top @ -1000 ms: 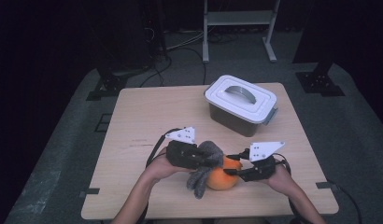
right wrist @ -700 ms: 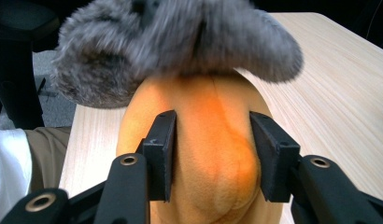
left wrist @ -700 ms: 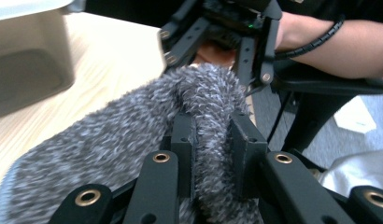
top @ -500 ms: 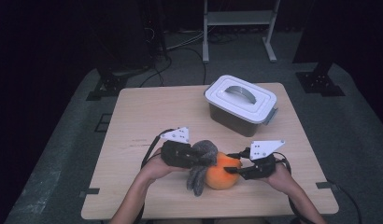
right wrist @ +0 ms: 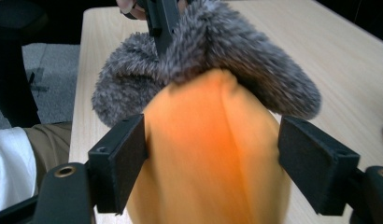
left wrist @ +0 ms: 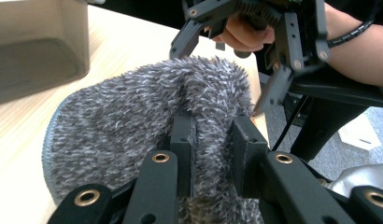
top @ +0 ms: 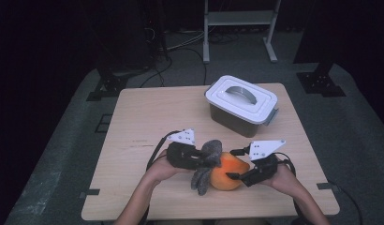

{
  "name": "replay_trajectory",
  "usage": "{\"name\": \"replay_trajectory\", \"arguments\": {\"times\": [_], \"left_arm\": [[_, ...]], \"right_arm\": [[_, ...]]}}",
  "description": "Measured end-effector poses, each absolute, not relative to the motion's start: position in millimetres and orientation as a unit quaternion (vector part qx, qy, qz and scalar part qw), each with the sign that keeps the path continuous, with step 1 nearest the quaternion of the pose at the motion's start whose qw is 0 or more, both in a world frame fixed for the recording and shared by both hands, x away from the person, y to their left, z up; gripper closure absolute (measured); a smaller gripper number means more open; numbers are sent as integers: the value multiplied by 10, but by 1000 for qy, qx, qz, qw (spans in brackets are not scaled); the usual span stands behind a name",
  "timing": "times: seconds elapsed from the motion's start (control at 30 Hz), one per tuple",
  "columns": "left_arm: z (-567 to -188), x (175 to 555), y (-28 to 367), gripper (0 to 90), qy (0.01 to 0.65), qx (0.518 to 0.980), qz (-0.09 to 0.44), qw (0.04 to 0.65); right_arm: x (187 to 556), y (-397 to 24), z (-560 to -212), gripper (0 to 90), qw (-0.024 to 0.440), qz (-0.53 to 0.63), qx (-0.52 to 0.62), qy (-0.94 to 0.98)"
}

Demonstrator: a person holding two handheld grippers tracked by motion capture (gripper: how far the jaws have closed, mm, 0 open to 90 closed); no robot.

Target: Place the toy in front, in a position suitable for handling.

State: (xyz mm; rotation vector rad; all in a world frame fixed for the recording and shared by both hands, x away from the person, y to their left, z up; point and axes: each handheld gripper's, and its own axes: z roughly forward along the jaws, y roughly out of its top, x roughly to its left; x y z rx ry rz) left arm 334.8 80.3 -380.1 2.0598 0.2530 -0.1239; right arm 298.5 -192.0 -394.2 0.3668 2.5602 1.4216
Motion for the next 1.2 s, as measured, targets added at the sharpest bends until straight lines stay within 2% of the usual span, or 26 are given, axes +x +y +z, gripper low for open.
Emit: {"name": "replay_trajectory", "arguments": {"times": [0.1, 0.17, 0.27, 0.33, 0.4, 0.5, 0.87, 1.0, 1.2], "left_arm": [[-3791, 3343, 758, 734, 101, 856, -52, 504], [-3801, 3335, 746, 734, 101, 855, -56, 506], [-3831, 3332, 736, 737, 101, 854, -55, 507], [-3863, 3317, 723, 741, 102, 854, -61, 507], [-3868, 3311, 741, 741, 103, 850, -61, 513], [-3819, 3305, 788, 745, 103, 849, -57, 516], [-3535, 3243, 1053, 748, 103, 847, -27, 521], [-3625, 3268, 1074, 748, 114, 857, -27, 502], [-3771, 3340, 1069, 750, 125, 840, -51, 525]], "right_arm": [[2997, -1842, -3938, 197, 90, 465, 132, 871], [3006, -1827, -3949, 220, 88, 458, 137, 874], [3032, -1821, -4012, 340, 71, 458, 152, 873], [3014, -1789, -4046, 427, 76, 452, 143, 877], [2986, -1769, -4040, 474, 93, 445, 122, 883], [2987, -1779, -4009, 529, 92, 456, 118, 877], [3128, -1565, -3945, 561, 56, 520, 101, 846], [3179, -1512, -4017, 556, 45, 514, 96, 851], [3200, -1606, -4104, 544, 47, 508, 96, 854]]}}
